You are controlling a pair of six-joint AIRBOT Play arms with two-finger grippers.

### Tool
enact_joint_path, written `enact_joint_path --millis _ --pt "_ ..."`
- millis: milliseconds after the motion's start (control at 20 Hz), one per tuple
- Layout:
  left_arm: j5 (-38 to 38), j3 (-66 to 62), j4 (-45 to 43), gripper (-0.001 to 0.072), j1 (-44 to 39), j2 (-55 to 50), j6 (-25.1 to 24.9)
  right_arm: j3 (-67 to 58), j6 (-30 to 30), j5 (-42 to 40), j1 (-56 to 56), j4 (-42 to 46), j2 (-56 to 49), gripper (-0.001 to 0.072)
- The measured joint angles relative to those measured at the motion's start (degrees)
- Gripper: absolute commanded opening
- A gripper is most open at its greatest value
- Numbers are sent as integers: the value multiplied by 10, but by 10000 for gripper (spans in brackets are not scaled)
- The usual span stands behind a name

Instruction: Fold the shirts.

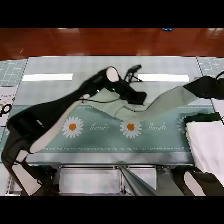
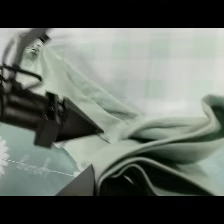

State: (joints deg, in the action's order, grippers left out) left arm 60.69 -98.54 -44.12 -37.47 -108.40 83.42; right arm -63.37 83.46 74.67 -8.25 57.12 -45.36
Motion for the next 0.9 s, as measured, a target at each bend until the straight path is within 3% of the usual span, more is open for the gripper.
enact_joint_path --millis 250,500,900 --pt "17 94 -1 16 144 136 -16 -20 -12 -104 102 -80 -102 24" --pt "14 269 -1 16 265 323 -57 -141 -22 -189 232 -127 -302 24" --pt "14 452 0 16 329 495 -85 -351 -17 -221 343 -182 -585 24"
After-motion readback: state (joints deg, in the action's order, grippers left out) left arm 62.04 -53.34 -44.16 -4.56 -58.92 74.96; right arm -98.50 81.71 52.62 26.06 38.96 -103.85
